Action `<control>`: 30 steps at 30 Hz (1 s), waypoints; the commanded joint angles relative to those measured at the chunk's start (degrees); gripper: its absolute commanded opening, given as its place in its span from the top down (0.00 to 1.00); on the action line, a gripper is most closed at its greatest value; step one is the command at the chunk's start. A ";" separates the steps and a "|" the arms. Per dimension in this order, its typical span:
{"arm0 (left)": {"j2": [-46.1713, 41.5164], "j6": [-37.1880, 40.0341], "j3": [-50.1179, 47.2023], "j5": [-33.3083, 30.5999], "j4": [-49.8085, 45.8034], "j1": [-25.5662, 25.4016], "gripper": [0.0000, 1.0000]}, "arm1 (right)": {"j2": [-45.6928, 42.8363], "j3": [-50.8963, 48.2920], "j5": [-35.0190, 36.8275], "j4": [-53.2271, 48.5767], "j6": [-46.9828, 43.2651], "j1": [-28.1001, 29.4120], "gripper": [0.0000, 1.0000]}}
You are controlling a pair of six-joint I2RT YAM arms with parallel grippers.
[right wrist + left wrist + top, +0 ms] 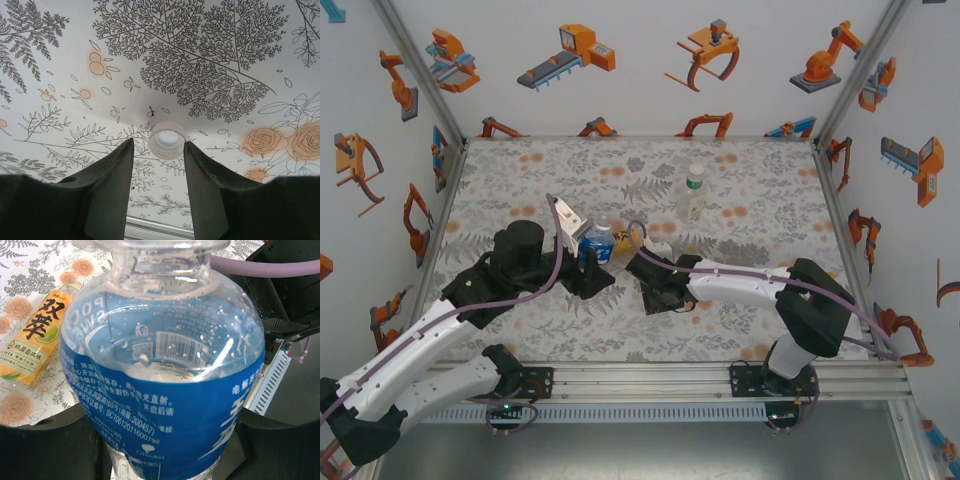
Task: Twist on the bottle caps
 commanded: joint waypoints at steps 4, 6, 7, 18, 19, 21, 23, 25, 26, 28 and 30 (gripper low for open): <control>-1.12 0.68 -0.58 -0.97 -0.58 0.38 0.99 | 1.24 0.06 0.10 0.13 1.51 0.47 0.56; -1.20 0.68 -0.61 -0.96 -0.61 0.47 0.99 | 1.47 -0.01 0.01 0.09 1.66 0.48 0.56; -1.25 0.62 -0.67 -1.01 -0.61 0.47 0.99 | 1.59 -0.02 -0.03 0.04 1.70 0.49 0.56; -1.54 0.24 -0.85 -1.14 -0.90 0.60 0.99 | 2.79 -1.42 -2.03 1.46 2.58 -0.59 0.58; -1.56 0.24 -0.84 -1.12 -0.89 0.64 0.99 | 2.67 -1.73 -2.37 1.90 2.74 -0.85 0.59; -1.52 0.23 -0.85 -1.17 -0.88 0.70 0.99 | 2.21 -2.77 -3.24 3.16 2.81 -1.45 0.63; -1.47 0.09 -0.89 -1.14 -0.79 0.73 0.99 | 1.20 -4.41 -4.47 5.20 3.08 -2.12 0.67; -1.43 0.07 -0.85 -1.06 -0.85 0.69 0.99 | -0.35 -6.49 -6.14 8.15 3.53 -3.06 0.71; -1.31 -0.03 -0.82 -1.04 -0.89 0.73 0.99 | -1.29 -7.95 -7.33 10.40 3.88 -3.63 0.73; -1.29 -0.04 -0.89 -1.04 -0.86 0.73 0.99 | -3.46 -11.23 -10.32 16.01 4.62 -5.03 0.76; -1.24 -0.11 -0.93 -1.01 -0.83 0.80 0.99 | -5.55 -15.34 -14.03 23.06 6.08 -6.83 0.77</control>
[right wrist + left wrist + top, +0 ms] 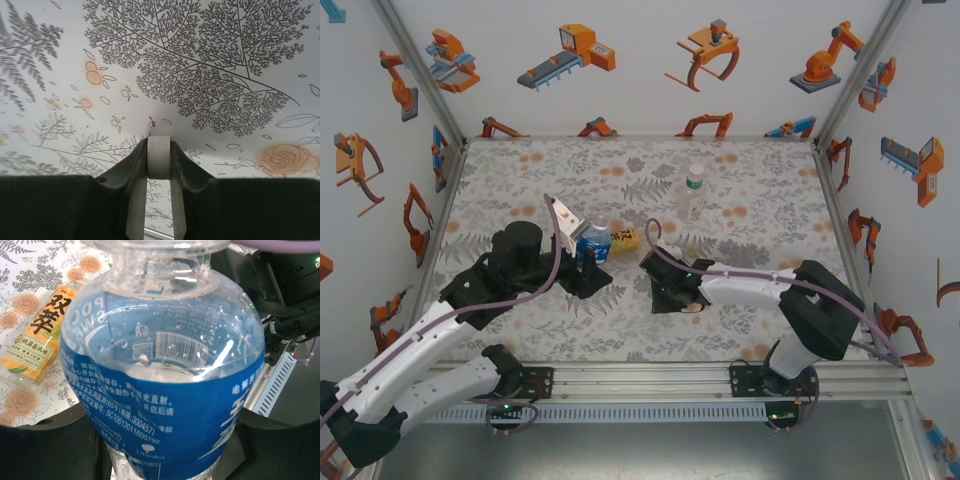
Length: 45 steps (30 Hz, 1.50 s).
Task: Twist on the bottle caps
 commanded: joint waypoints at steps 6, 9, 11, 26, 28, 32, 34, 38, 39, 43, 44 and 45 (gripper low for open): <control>-0.27 -0.30 -0.63 0.09 -0.07 0.34 0.99 | -4.86 -17.37 -16.73 32.21 9.49 -8.01 0.77; -0.22 -0.36 -0.63 0.11 -0.04 0.34 0.99 | -5.74 -19.75 -19.41 34.44 10.51 -10.07 0.75; -0.22 -0.43 -0.71 0.06 0.04 0.34 0.99 | -7.65 -19.36 -18.07 28.77 9.84 -10.64 0.72; 0.28 -1.28 -3.48 0.38 2.29 0.42 0.98 | -15.80 -8.83 -1.06 -6.86 -1.55 -10.60 0.58; 0.37 -1.23 -3.71 0.21 2.43 0.43 0.98 | -16.19 -7.70 -0.27 -7.65 -2.19 -10.11 0.58; 0.46 -1.04 -3.79 -0.51 2.53 0.43 0.98 | -15.89 -4.16 3.93 -10.50 -4.06 -7.02 0.58; 0.51 -1.14 -3.96 -1.07 2.72 0.43 0.98 | -14.63 -2.51 5.82 -11.13 -4.32 -5.16 0.58; 0.15 -1.50 -4.54 -1.70 3.25 0.43 0.98 | -11.20 0.37 8.51 -11.62 -4.42 -1.99 0.58; 0.08 -1.60 -4.66 -1.90 3.25 0.43 0.98 | -10.01 1.33 9.21 -11.82 -4.60 -1.07 0.58; -0.74 -1.89 -5.11 -2.67 3.18 0.43 0.98 | -5.96 4.12 10.27 -12.17 -4.78 1.20 0.58; -0.91 -1.92 -5.19 -2.88 3.17 0.43 0.98 | -5.22 4.70 10.46 -12.32 -4.85 1.64 0.57; -1.11 -1.86 -5.19 -3.11 3.07 0.43 0.98 | -4.28 5.24 10.79 -12.46 -4.87 2.07 0.57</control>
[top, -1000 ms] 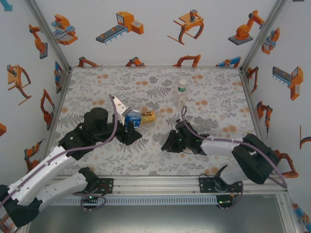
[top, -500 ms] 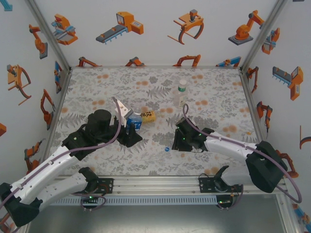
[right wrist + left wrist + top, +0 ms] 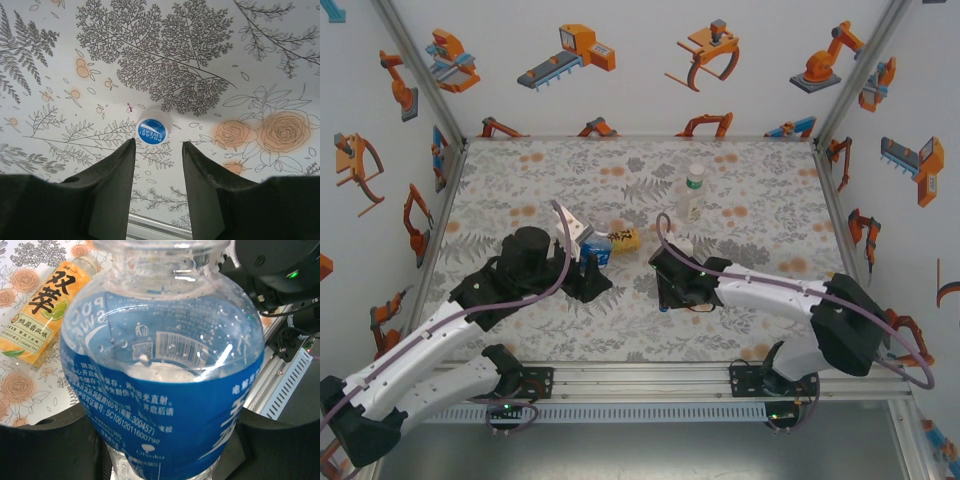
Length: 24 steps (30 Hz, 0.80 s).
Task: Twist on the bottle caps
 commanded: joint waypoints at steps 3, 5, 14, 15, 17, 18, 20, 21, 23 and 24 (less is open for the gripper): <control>-1.69 -0.73 -0.45 -1.92 0.92 0.40 0.98 | 3.97 3.12 2.59 -1.88 -1.05 1.71 0.57; -1.96 -0.62 -0.50 -2.48 0.54 0.40 0.97 | 5.45 3.72 2.20 -1.88 -1.23 1.84 0.57; -2.22 -0.38 -0.71 -3.62 -0.21 0.40 0.96 | 9.40 5.94 1.74 -2.45 -1.86 2.55 0.58; -2.25 -0.38 -0.84 -3.77 -0.25 0.38 0.96 | 9.73 6.19 1.86 -2.56 -1.94 2.68 0.58; -2.21 -0.45 -1.08 -3.74 -0.15 0.40 0.96 | 10.44 6.67 1.91 -2.82 -2.12 2.85 0.58; -2.27 -0.46 -1.11 -3.82 -0.13 0.40 0.96 | 10.77 7.03 2.12 -3.07 -2.12 2.85 0.58; -2.24 -0.39 -1.19 -3.99 -0.19 0.40 0.96 | 11.47 7.46 2.30 -3.44 -2.12 2.97 0.59; -2.22 -0.38 -1.12 -4.04 -0.16 0.40 0.96 | 11.74 7.73 2.51 -3.78 -2.12 3.03 0.59; -2.18 -0.31 -1.07 -4.19 -0.23 0.40 0.96 | 12.08 8.17 2.94 -4.24 -2.03 3.15 0.60; -2.18 -0.28 -1.11 -4.17 -0.25 0.40 0.96 | 12.23 8.36 3.04 -4.47 -2.04 3.29 0.61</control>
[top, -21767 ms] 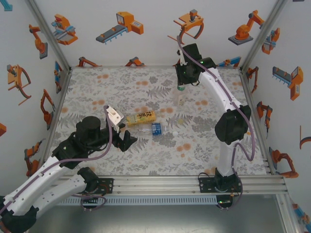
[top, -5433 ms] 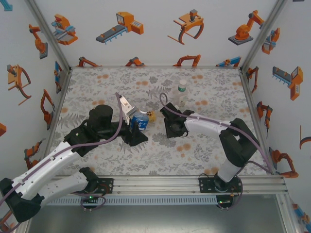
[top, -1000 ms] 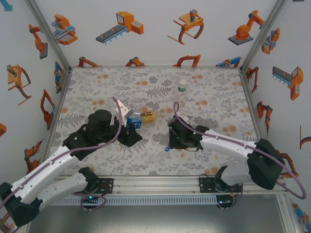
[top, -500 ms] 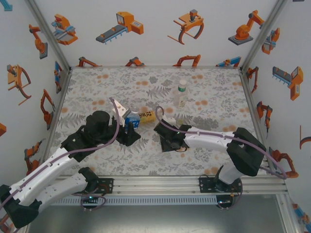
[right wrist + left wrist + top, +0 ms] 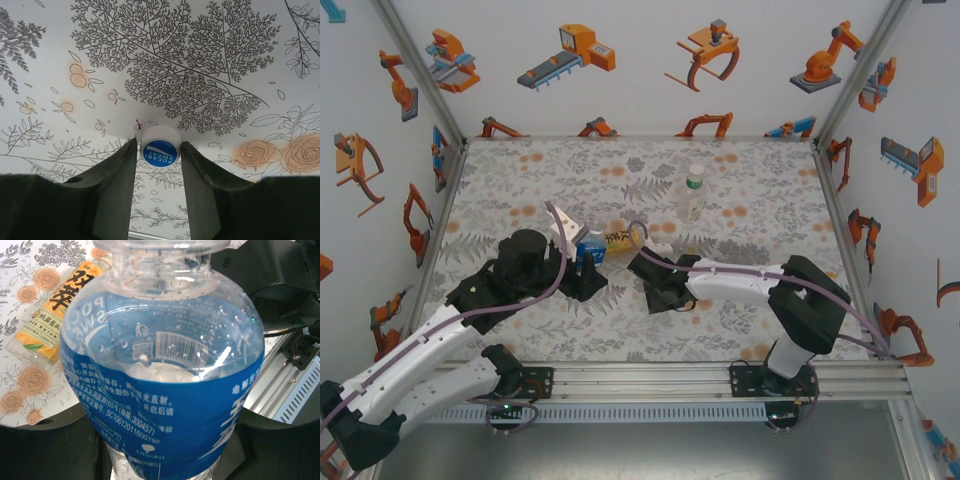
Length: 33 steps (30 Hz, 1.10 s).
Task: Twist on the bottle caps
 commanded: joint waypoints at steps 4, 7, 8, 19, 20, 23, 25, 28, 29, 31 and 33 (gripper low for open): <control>-0.61 -0.27 -0.53 -0.61 0.18 0.40 0.96 | 1.09 2.44 2.32 -3.05 -0.52 0.91 0.61; -0.68 -0.20 -0.59 -0.85 0.25 0.40 0.96 | 1.28 2.60 2.50 -3.10 -0.44 0.91 0.62; -0.72 -0.18 -0.61 -0.89 0.49 0.40 0.96 | 1.35 2.58 2.55 -3.17 -0.51 0.87 0.61; 0.10 -0.90 -0.87 0.01 1.69 0.36 0.96 | 1.72 2.89 3.13 -2.26 -0.79 0.86 0.60; 0.04 -0.90 -0.87 0.00 1.68 0.40 0.96 | 1.79 2.91 3.04 -2.22 -0.79 0.91 0.61; -0.21 -0.86 -0.77 -0.27 1.46 0.40 0.96 | 1.81 2.90 3.03 -2.17 -0.79 0.87 0.61; -0.28 -0.81 -0.81 -0.35 1.41 0.38 0.96 | 1.92 2.89 3.11 -2.22 -0.79 0.87 0.61; -0.31 -0.73 -0.74 -0.26 1.26 0.38 0.96 | 2.04 2.83 3.11 -2.13 -0.79 0.88 0.62; -0.24 -0.69 -0.73 -0.28 1.25 0.35 0.96 | 2.16 2.90 3.10 -2.08 -0.79 0.91 0.62; -0.11 -0.61 -0.73 -0.24 1.24 0.40 0.96 | 2.25 2.91 3.21 -2.13 -0.79 0.87 0.63; -0.01 -0.49 -0.82 0.02 1.24 0.40 0.97 | 2.09 2.84 3.27 -2.13 -0.79 0.90 0.64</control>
